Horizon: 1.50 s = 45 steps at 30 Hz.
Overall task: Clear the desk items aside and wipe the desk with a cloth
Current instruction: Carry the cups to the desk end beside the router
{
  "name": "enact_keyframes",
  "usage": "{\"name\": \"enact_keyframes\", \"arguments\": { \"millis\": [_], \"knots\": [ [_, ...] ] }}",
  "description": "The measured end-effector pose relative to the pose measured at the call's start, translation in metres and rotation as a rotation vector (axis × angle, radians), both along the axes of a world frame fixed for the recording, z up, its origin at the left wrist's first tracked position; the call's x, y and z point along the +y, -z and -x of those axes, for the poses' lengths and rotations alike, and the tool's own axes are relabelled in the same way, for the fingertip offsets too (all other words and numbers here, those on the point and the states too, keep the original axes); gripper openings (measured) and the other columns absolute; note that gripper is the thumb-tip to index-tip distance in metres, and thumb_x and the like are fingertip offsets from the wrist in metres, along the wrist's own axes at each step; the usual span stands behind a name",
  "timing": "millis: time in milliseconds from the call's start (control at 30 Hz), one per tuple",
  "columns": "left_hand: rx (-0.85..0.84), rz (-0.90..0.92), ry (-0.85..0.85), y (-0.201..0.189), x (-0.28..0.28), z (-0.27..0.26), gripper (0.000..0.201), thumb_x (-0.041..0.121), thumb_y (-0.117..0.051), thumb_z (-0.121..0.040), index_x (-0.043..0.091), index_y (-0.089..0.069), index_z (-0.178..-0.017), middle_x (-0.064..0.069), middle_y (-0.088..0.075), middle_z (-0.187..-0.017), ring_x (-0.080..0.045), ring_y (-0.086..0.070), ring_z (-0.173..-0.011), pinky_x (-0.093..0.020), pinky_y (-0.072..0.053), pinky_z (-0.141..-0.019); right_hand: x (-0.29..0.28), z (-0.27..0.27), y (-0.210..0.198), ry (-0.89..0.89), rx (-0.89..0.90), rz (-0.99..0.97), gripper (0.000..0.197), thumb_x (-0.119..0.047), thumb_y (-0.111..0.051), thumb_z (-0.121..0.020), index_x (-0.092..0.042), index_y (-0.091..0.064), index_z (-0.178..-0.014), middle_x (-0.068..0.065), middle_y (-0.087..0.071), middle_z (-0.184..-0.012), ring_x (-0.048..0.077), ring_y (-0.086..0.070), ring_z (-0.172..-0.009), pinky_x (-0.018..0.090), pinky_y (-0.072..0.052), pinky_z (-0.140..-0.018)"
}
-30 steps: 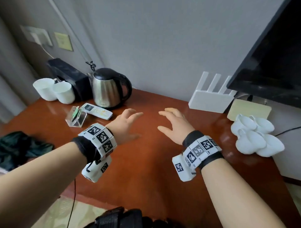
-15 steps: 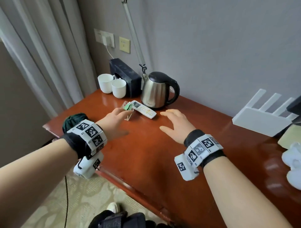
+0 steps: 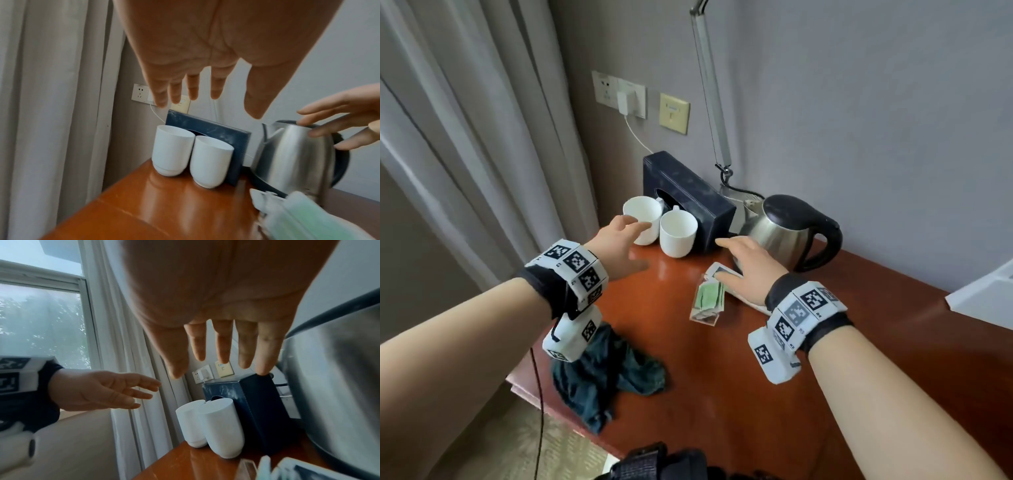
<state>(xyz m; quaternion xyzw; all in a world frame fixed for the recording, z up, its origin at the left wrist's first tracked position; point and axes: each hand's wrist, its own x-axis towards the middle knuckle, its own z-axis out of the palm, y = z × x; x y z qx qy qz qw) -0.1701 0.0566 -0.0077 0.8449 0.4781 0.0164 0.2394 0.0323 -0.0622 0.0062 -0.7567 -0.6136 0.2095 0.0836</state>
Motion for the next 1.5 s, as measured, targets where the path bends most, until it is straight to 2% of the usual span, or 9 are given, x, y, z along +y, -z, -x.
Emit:
{"name": "enact_keyframes", "arguments": {
  "millis": [133, 267, 400, 500, 767, 1067, 1200, 1333, 1500],
  "knots": [
    [0.022, -0.023, 0.029, 0.006, 0.067, 0.002, 0.074, 0.030, -0.064, -0.084, 0.022, -0.025, -0.146, -0.006, -0.017, -0.152, -0.026, -0.034, -0.133, -0.039, -0.033, -0.110, 0.059, 0.012, 0.001, 0.068, -0.018, 0.048, 0.062, -0.032, -0.054, -0.091, -0.025, -0.025, -0.145, 0.003, -0.023, -0.150, 0.024, -0.037, -0.132, 0.036, -0.034, -0.108],
    [0.102, -0.018, 0.123, 0.018, 0.112, -0.010, 0.072, 0.032, -0.060, -0.087, 0.031, -0.021, -0.147, 0.000, -0.010, -0.156, -0.026, -0.027, -0.138, -0.040, -0.030, -0.112, 0.105, 0.018, 0.009, 0.117, -0.060, 0.128, 0.061, -0.033, -0.055, -0.090, -0.026, -0.026, -0.143, 0.004, -0.023, -0.148, 0.028, -0.052, -0.117, 0.036, -0.044, -0.098],
    [0.181, 0.010, 0.208, 0.029, 0.138, -0.027, 0.074, 0.033, -0.059, -0.087, 0.036, -0.015, -0.147, 0.007, 0.000, -0.157, -0.026, -0.013, -0.144, -0.043, -0.025, -0.115, 0.138, 0.021, 0.020, 0.131, -0.107, 0.206, 0.062, -0.033, -0.055, -0.089, -0.028, -0.025, -0.143, 0.002, -0.021, -0.147, 0.031, -0.060, -0.101, 0.037, -0.049, -0.086],
    [0.252, 0.040, 0.237, 0.035, 0.149, -0.041, 0.076, 0.037, -0.058, -0.088, 0.037, -0.011, -0.148, 0.007, 0.000, -0.157, -0.026, -0.015, -0.143, -0.043, -0.029, -0.113, 0.155, 0.020, 0.031, 0.138, -0.102, 0.264, 0.065, -0.033, -0.055, -0.088, -0.033, -0.021, -0.143, 0.001, -0.020, -0.147, 0.032, -0.061, -0.096, 0.038, -0.051, -0.084],
    [0.372, 0.074, 0.269, 0.039, 0.161, -0.059, 0.077, 0.038, -0.058, -0.086, 0.047, -0.008, -0.144, 0.001, -0.005, -0.155, -0.029, -0.022, -0.139, -0.043, -0.039, -0.105, 0.172, 0.025, 0.050, 0.039, -0.195, 0.347, 0.079, -0.042, -0.053, -0.089, -0.037, 0.000, -0.148, -0.007, 0.008, -0.158, 0.033, -0.047, -0.119, 0.038, -0.041, -0.097],
    [0.518, 0.050, 0.301, 0.032, 0.162, -0.058, 0.083, 0.039, -0.061, -0.084, 0.044, -0.004, -0.144, -0.002, -0.023, -0.141, -0.027, -0.035, -0.128, -0.041, -0.046, -0.097, 0.179, 0.030, 0.059, 0.029, -0.256, 0.337, 0.092, -0.048, -0.069, -0.076, -0.032, -0.011, -0.145, 0.007, -0.015, -0.145, 0.031, -0.041, -0.121, 0.040, -0.045, -0.088],
    [0.544, 0.026, 0.313, 0.031, 0.157, -0.053, 0.086, 0.041, -0.064, -0.081, 0.041, -0.006, -0.144, -0.004, -0.028, -0.134, -0.026, -0.044, -0.120, -0.037, -0.050, -0.090, 0.175, 0.036, 0.058, 0.032, -0.200, 0.321, 0.078, -0.038, -0.068, -0.076, -0.028, -0.022, -0.138, 0.009, -0.026, -0.137, 0.031, -0.047, -0.114, 0.039, -0.047, -0.084],
    [0.558, 0.045, 0.280, 0.027, 0.149, -0.044, 0.086, 0.046, -0.065, -0.079, 0.039, -0.008, -0.144, -0.002, -0.031, -0.129, -0.024, -0.054, -0.103, -0.034, -0.052, -0.081, 0.162, 0.036, 0.051, -0.010, -0.165, 0.299, 0.073, -0.029, -0.072, -0.073, -0.027, -0.029, -0.132, 0.008, -0.030, -0.129, 0.030, -0.052, -0.100, 0.033, -0.046, -0.072],
    [0.541, 0.019, 0.232, 0.011, 0.128, -0.029, 0.086, 0.049, -0.064, -0.078, 0.039, -0.010, -0.144, -0.002, -0.031, -0.125, -0.020, -0.053, -0.082, -0.031, -0.050, -0.071, 0.137, 0.035, 0.033, -0.037, -0.159, 0.273, 0.078, -0.028, -0.074, -0.069, -0.031, -0.028, -0.131, 0.006, -0.029, -0.128, 0.031, -0.054, -0.099, 0.038, -0.052, -0.079]
  ]
}}
